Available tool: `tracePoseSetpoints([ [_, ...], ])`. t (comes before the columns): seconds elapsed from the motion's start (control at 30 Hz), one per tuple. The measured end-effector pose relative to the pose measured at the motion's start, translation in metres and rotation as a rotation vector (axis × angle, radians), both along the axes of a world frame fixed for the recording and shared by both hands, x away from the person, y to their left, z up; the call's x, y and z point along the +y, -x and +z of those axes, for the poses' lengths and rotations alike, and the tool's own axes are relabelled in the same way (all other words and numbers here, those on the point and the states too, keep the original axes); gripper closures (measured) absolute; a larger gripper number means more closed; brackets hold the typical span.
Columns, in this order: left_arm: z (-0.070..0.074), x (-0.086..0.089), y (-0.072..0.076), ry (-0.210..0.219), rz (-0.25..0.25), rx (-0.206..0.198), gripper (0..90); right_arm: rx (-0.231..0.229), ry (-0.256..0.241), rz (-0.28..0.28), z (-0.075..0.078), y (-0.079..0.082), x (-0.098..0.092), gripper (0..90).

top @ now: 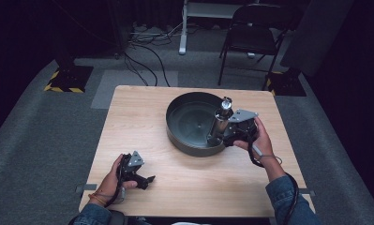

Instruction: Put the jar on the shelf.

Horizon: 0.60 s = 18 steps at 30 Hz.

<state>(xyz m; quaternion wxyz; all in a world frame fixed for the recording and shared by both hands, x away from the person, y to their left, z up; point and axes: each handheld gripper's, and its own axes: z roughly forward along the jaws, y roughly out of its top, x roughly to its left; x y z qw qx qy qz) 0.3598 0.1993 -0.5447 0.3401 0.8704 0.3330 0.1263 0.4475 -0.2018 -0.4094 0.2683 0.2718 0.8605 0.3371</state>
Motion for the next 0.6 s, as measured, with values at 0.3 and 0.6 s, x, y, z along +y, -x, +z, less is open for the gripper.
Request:
tracePoseSetpoints([
  [0.3, 0.0, 0.0, 0.0, 0.0, 0.0, 0.0, 0.2, -0.052, 0.103, 0.01, 0.0, 0.021, -0.005, 2.6],
  [0.6, 0.0, 0.0, 0.0, -0.001, 0.0, 0.0, 0.2, -0.078, 0.124, -0.005, -0.008, 0.044, -0.02, 2.6],
])
